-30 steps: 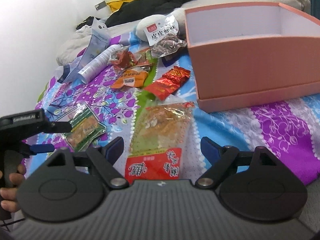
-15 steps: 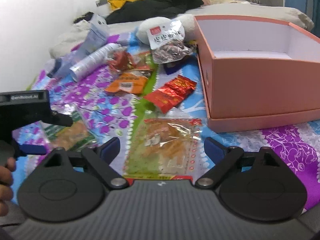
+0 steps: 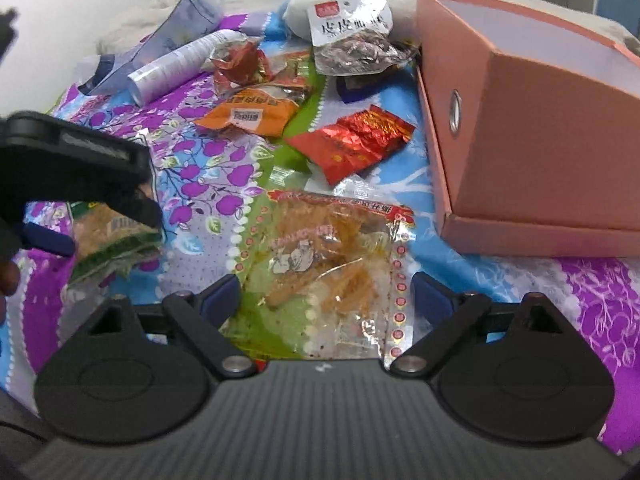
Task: Organize snacks
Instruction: 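Lift the red-labelled strip bag with the right tool while the left tool approaches the green bag, then grasp the green-labelled vegetable bag with the left tool and lift it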
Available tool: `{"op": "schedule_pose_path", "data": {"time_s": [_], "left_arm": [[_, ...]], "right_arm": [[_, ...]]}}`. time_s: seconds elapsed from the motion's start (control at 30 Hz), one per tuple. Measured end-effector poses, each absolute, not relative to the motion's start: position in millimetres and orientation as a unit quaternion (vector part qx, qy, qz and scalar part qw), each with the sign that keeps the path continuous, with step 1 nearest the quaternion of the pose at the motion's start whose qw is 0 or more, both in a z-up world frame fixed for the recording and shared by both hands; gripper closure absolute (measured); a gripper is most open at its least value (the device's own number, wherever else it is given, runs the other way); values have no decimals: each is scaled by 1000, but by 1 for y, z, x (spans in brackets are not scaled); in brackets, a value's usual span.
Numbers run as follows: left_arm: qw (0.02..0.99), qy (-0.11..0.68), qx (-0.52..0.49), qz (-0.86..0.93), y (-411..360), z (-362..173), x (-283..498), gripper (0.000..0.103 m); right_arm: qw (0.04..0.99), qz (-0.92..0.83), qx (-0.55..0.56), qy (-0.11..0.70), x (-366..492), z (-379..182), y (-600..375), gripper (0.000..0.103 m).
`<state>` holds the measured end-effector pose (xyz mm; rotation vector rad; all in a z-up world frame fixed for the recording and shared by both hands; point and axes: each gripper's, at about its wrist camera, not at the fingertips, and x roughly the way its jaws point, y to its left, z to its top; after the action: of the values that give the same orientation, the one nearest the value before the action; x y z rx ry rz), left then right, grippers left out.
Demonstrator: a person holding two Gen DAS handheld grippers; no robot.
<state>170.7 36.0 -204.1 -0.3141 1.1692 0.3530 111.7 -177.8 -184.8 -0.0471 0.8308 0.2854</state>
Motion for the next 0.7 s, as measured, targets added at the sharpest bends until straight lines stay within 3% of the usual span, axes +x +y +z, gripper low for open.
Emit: {"op": "schedule_pose_path", "data": {"time_s": [0.2, 0.37, 0.43, 0.5, 0.6, 0.7], "left_arm": [[810, 546, -126, 171, 30, -210, 179, 0], [820, 538, -116, 157, 28, -206, 173, 7], [825, 533, -112, 148, 28, -202, 169, 16], [831, 528, -105, 137, 27, -198, 165, 22], [838, 522, -101, 119, 28, -194, 161, 32], [843, 517, -106, 105, 29, -191, 157, 39]], "right_arm": [[903, 159, -35, 397, 113, -188, -176, 12], [901, 178, -33, 393, 110, -183, -174, 36], [901, 184, -32, 392, 109, -181, -173, 48], [898, 194, -23, 394, 109, -177, -172, 74], [900, 197, -34, 388, 106, -172, -168, 89], [900, 198, -35, 386, 104, -170, -167, 91]]}}
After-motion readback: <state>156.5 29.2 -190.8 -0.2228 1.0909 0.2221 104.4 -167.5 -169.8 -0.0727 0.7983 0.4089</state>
